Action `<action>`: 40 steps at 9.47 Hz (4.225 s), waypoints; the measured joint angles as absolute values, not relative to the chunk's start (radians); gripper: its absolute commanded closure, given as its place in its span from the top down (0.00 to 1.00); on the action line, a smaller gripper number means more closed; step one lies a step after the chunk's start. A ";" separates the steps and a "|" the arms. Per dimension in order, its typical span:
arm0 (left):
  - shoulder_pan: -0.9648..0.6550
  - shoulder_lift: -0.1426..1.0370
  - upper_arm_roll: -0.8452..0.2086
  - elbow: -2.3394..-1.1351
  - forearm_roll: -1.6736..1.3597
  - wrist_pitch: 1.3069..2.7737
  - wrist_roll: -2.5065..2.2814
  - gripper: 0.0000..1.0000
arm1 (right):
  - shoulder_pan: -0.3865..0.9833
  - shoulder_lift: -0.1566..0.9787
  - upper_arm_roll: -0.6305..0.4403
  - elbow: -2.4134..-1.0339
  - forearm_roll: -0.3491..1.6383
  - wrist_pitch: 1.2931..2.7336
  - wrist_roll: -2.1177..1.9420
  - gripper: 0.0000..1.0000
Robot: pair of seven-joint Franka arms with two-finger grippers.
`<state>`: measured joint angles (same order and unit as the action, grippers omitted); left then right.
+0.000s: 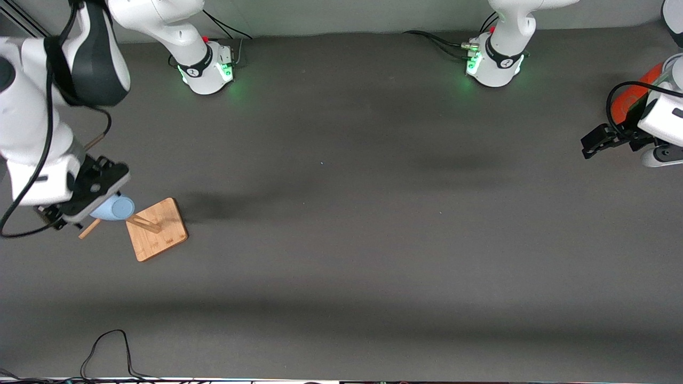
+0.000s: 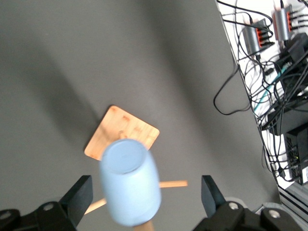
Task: Rotate and upright cup with both arms
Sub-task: 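Move the right gripper over the blue cup on the wooden stand, then lower the right gripper around the blue cup's base and close it, then pull the blue cup off the stand peg with the right gripper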
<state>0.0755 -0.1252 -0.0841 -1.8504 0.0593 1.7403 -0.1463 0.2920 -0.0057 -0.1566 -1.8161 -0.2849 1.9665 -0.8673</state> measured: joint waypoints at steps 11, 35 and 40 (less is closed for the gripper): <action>0.077 -0.125 -0.082 -1.863 0.059 1.742 -0.148 1.00 | 0.297 -0.005 -0.395 -1.931 0.230 2.022 -1.502 1.00; 0.082 -0.125 -0.075 -1.871 0.059 1.743 -0.148 1.00 | 0.309 0.059 -0.394 -1.813 0.319 1.933 -1.459 0.00; 0.082 -0.125 -0.075 -1.872 0.059 1.743 -0.148 1.00 | 0.362 0.059 -0.382 -1.699 0.400 1.865 -1.246 0.00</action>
<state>0.0823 -0.1251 -0.0748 -1.8716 0.0593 1.7427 -0.1477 0.3621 0.0586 -0.3823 -1.6985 0.4003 1.8648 -1.2464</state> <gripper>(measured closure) 0.000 0.282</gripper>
